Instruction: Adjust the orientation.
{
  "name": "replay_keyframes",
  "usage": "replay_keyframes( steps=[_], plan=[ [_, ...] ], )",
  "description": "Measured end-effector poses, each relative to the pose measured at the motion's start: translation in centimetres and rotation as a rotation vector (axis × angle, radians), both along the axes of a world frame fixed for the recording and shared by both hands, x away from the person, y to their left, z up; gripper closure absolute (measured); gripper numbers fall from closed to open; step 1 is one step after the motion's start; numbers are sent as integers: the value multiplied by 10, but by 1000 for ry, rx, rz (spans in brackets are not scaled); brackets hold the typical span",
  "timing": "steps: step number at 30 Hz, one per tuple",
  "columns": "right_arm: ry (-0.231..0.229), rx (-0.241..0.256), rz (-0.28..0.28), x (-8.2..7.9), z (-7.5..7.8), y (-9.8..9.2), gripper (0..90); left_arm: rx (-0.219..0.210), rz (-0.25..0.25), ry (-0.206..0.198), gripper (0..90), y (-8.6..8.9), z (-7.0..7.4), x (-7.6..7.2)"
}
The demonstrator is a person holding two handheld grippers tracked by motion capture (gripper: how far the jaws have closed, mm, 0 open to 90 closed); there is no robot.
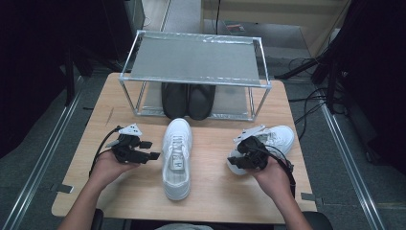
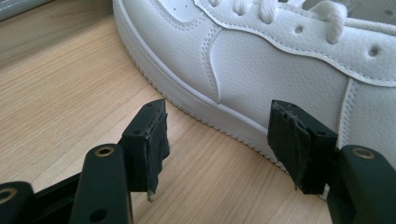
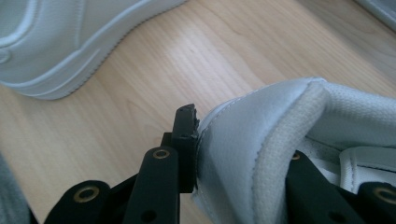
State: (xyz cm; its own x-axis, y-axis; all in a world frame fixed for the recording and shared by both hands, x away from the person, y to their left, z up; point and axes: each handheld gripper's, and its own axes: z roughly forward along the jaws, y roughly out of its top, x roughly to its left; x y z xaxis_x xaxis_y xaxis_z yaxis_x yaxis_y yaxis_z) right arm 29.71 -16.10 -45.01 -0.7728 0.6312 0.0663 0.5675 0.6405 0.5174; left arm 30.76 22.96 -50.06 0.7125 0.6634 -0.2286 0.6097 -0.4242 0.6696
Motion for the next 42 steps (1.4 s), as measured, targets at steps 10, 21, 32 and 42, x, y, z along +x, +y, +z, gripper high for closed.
replay_keyframes(
  steps=[10,21,32,42],
  plan=[
    [14,-5,114,-15,-3,37,729,9,-12,-10,384,-2,0,-1],
    [44,7,224,-31,-15,76,741,28,-29,-12,385,-6,-1,-1],
    [178,94,233,-32,-37,81,742,21,-29,-7,384,-6,-2,0],
    [136,160,264,-35,-34,71,631,16,-30,-18,380,-5,-1,0]
  ],
)
